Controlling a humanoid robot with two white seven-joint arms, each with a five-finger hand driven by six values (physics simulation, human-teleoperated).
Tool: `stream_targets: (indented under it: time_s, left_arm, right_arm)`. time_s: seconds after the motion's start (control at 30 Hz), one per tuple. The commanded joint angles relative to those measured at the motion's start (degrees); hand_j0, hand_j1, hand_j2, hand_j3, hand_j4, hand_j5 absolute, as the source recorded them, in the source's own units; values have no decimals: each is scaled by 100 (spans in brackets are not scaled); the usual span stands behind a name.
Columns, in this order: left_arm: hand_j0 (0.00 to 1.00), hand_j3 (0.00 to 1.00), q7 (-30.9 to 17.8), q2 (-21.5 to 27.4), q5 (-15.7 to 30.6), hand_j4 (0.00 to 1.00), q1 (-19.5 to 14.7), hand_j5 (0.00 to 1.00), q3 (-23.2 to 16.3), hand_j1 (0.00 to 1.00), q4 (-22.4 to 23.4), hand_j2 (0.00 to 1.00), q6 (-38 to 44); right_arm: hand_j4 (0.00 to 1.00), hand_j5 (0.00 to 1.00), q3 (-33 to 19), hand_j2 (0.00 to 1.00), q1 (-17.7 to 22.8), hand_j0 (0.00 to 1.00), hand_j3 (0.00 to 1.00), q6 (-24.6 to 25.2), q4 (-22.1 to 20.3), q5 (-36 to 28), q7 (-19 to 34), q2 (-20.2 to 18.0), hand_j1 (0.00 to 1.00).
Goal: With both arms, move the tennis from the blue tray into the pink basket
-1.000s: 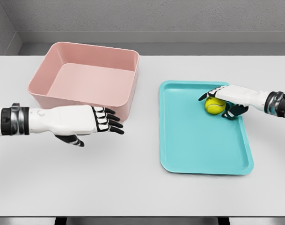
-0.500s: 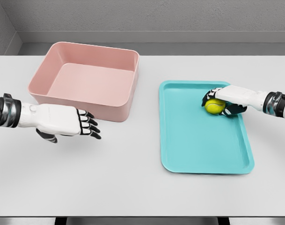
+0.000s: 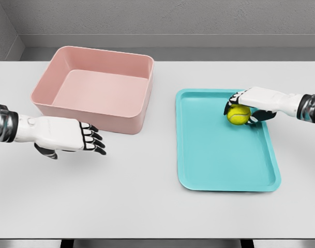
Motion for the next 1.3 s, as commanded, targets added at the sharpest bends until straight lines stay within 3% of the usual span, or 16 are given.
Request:
stream_targets:
  time_s: [0.0,0.07,0.33,0.53,0.77,1.27]
  left_arm:
    - [100,100,2,20,25,100,0,100,6,100,0,100,12]
    - [100,100,2,20,25,100,-9,100,6,100,0,100,12]
    - [100,100,2,29,25,100,-35,100,32,100,0,100,12]
    - [100,100,2,178,34,100,-97,100,85,100,9,100,12]
    - [100,100,2,424,25,100,-61,100,85,100,0,100,12]
    - [100,100,2,486,25,100,-44,100,93,100,9,100,12]
  right_arm:
    - [56,56,-9,56,0,56,56,-175,-211,-35,3,-86,56]
    - [56,56,-17,56,-9,56,56,-360,-316,-35,12,-130,56]
    - [56,56,-35,56,-97,56,56,-369,-1432,-35,249,-174,56]
    - [56,56,-79,56,-105,56,56,-369,-1889,-35,267,-165,56]
    - [56,56,-79,56,-193,56,56,-413,-1960,-44,249,-16,56]
    - [56,56,-17,56,-132,56,56,-351,-1942,-44,627,1241,56]
